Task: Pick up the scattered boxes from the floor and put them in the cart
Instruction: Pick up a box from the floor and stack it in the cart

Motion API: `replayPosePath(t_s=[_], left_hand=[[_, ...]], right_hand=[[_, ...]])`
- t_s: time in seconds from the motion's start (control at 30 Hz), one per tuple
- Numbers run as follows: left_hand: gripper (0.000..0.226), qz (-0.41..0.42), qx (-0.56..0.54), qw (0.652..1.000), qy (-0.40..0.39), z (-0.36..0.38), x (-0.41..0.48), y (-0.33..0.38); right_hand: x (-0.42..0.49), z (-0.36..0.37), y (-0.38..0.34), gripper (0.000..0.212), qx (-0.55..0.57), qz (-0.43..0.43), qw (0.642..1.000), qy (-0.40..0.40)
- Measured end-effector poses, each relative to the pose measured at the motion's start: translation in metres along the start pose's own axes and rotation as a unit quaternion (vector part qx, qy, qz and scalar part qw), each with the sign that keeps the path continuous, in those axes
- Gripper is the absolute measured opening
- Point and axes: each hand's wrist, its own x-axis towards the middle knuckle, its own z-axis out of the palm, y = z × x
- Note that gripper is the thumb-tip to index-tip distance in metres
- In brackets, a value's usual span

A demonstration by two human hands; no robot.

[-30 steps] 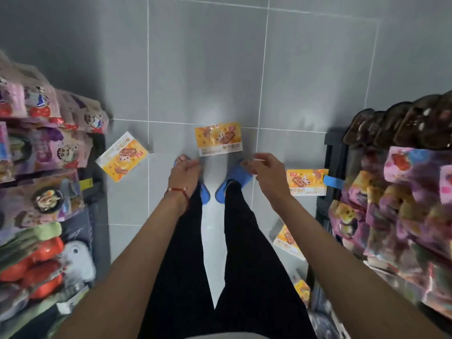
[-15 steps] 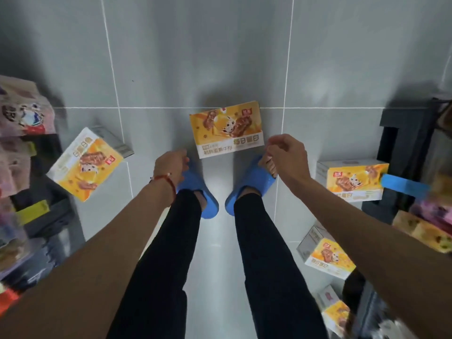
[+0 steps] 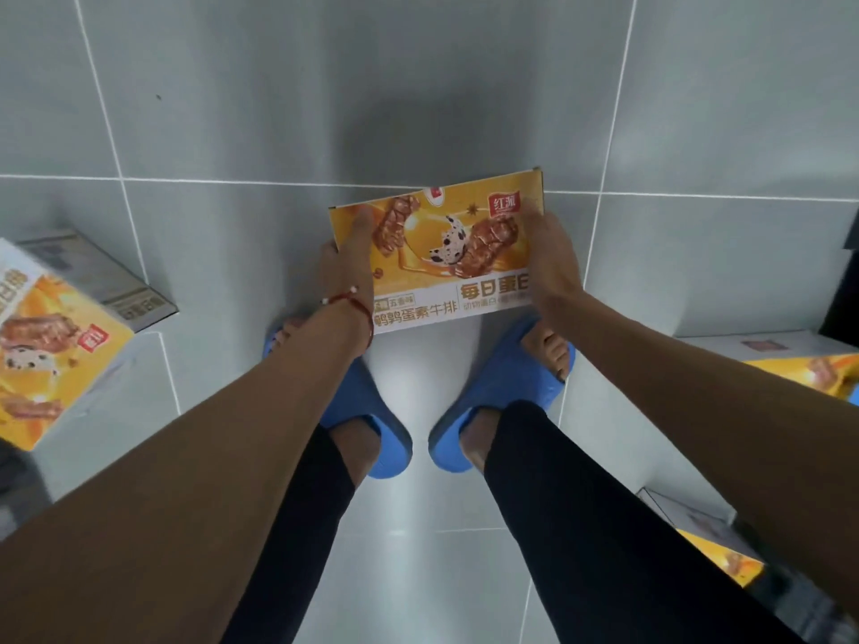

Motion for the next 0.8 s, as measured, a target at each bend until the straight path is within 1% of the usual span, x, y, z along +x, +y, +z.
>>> replayPosePath(t_s=[0.1, 0.17, 0.3, 0.33, 0.4, 0.47, 0.5, 0.57, 0.63, 0.73, 0.8], left_hand=[[0.07, 0.029, 0.002, 0.999, 0.021, 0.005, -0.003, -0.003], [0.069, 0.034, -0.002, 0.999, -0.001, 0.003, -0.004, -0.006], [0.089, 0.027, -0.002, 1.0, -0.016, -0.011, -0.026, -0.002], [0.086, 0.029, -0.003, 0.999, -0.014, -0.015, -0.036, 0.0], [0.069, 0.027, -0.014, 1.0, -0.008, -0.027, -0.06, 0.004], [0.053, 0.019, -0.032, 0.999, 0.012, -0.04, -0.085, 0.008], [0.051, 0.018, -0.04, 0.999, 0.02, -0.046, -0.099, 0.009], [0.057, 0.023, -0.05, 0.998, 0.028, -0.059, -0.131, 0.012], [0.074, 0.016, -0.068, 0.997, 0.031, -0.071, -0.165, 0.017], [0.098, 0.013, -0.085, 0.996, 0.034, -0.091, -0.215, 0.025], [0.108, 0.01, -0.098, 0.995, 0.023, -0.105, -0.244, 0.033]], right_hand=[[0.005, 0.005, 0.007, 0.048, 0.004, -0.001, 1.0, -0.011], [0.0, 0.004, 0.009, 0.045, 0.017, 0.007, 1.0, -0.019], [-0.028, 0.002, 0.003, 0.042, 0.054, 0.027, 0.998, -0.025], [-0.038, 0.001, 0.0, 0.044, 0.066, 0.032, 0.997, -0.028], [-0.058, -0.004, -0.01, 0.047, 0.082, 0.043, 0.995, -0.032], [-0.084, -0.011, -0.027, 0.044, 0.07, 0.043, 0.996, -0.033], [-0.099, -0.015, -0.036, 0.043, 0.06, 0.042, 0.997, -0.034], [-0.13, -0.023, -0.055, 0.048, 0.044, 0.039, 0.998, -0.028], [-0.16, -0.034, -0.075, 0.053, 0.03, 0.039, 0.999, -0.022], [-0.21, -0.052, -0.112, 0.049, 0.036, 0.036, 0.999, -0.019], [-0.244, -0.064, -0.136, 0.051, 0.038, 0.034, 0.999, -0.014]])
